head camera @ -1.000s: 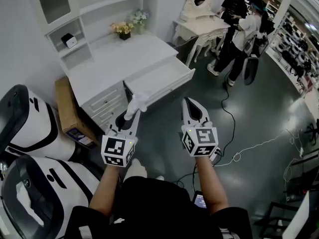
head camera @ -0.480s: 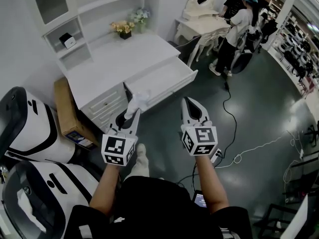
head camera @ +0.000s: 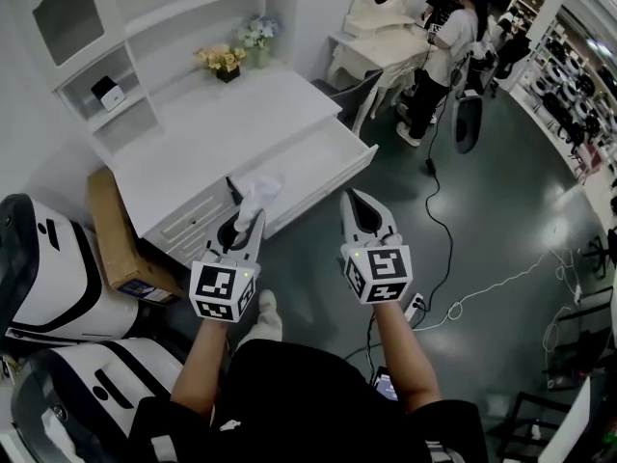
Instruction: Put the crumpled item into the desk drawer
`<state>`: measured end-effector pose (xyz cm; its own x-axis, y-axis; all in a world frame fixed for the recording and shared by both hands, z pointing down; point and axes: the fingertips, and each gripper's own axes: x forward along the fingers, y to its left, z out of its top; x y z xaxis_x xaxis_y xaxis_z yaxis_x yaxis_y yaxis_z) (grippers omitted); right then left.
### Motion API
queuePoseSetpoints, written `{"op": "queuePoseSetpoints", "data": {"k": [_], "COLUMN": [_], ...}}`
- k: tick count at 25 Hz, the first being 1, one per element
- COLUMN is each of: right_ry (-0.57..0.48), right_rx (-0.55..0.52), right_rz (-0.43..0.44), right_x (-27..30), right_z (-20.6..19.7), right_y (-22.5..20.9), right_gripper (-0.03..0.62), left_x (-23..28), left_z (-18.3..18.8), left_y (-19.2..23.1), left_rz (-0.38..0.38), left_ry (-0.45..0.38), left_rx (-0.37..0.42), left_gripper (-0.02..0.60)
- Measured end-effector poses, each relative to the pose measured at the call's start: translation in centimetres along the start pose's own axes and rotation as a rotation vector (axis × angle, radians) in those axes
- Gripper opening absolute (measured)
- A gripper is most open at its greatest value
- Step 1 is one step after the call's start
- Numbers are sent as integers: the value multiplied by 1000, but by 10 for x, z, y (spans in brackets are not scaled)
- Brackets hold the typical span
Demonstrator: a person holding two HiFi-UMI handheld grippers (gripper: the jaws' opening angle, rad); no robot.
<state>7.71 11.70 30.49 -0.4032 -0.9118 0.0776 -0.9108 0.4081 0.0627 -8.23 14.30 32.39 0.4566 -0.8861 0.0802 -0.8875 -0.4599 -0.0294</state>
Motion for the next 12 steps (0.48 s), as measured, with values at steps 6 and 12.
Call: {"op": "queuePoseSetpoints", "data": {"k": [6,12], "right_ry": [22,36], "right_rx": [-2,13], "right_rz": [-9,-20], "right_x": [56,116], "right_z": [3,3], "right_y": [-19,-29], "right_gripper": [-6,-6], "left_x": [55,102], "left_z": [5,3], "left_y": [27,65], "left_rz": [-32,-55], "left_ry": [15,40], "left_rx": [-18,-6], "left_gripper": [75,75]}}
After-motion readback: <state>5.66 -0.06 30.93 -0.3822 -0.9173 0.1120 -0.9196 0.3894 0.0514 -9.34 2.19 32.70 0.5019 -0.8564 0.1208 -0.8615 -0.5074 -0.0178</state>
